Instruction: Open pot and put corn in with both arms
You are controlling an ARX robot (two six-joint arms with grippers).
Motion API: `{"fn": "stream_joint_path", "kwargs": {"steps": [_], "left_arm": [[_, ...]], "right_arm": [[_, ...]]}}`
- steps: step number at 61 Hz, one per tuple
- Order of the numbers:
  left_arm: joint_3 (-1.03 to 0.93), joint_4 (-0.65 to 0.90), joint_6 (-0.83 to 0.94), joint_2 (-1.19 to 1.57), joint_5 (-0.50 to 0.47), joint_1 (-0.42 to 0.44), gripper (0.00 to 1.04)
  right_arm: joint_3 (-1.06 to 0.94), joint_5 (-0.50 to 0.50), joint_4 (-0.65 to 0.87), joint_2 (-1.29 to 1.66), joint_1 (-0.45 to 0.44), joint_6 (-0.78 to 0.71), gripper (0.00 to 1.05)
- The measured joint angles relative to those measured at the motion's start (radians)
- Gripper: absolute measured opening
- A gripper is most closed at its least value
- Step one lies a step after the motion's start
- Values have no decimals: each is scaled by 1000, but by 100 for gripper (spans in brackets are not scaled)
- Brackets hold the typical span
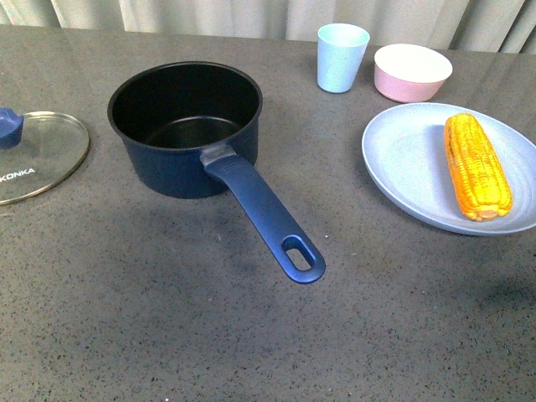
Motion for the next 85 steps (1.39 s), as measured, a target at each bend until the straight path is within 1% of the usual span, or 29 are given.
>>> {"fn": "stream_joint_path", "kwargs": {"steps": [7,9,10,14,16,25,29,33,41,43,45,50,71,85], "left_arm": [[-135,-7,1,-130,-69,-75,26],[-158,-14,1,-161,-83,-89,19],[-163,-16,1,-169,-86,-92,17],[-196,-32,1,-220,-108,-111,5],[-208,-40,-2,-239,-114,-120,2],[-269,-92,3,-344,-153,-161,2],[-300,-50,3,-351,-166,-175,2],[-326,-60,3,-374,-180,-186,2],[-356,-140,3,-475,-204,-210,2],[-360,-168,3,-511,-258,-242,2],[-364,-189,3,-537,-277,-264,2],[-373,-243,4,-602,-280,-293,2],[-384,-476,4,-864,-287,-296,2],[-385,-595,4,-990,-287,-296,2]], "right_arm": [[0,0,0,0,0,0,96],[0,0,0,0,0,0,96],[0,0,0,0,0,0,96],[0,0,0,0,0,0,96],[0,0,0,0,0,0,96],[0,0,0,0,0,0,96],[0,0,0,0,0,0,96],[0,0,0,0,0,0,96],[0,0,0,0,0,0,96],[0,0,0,0,0,0,96],[0,0,0,0,0,0,96],[0,0,0,0,0,0,96],[0,0,0,0,0,0,96],[0,0,0,0,0,0,96]]}}
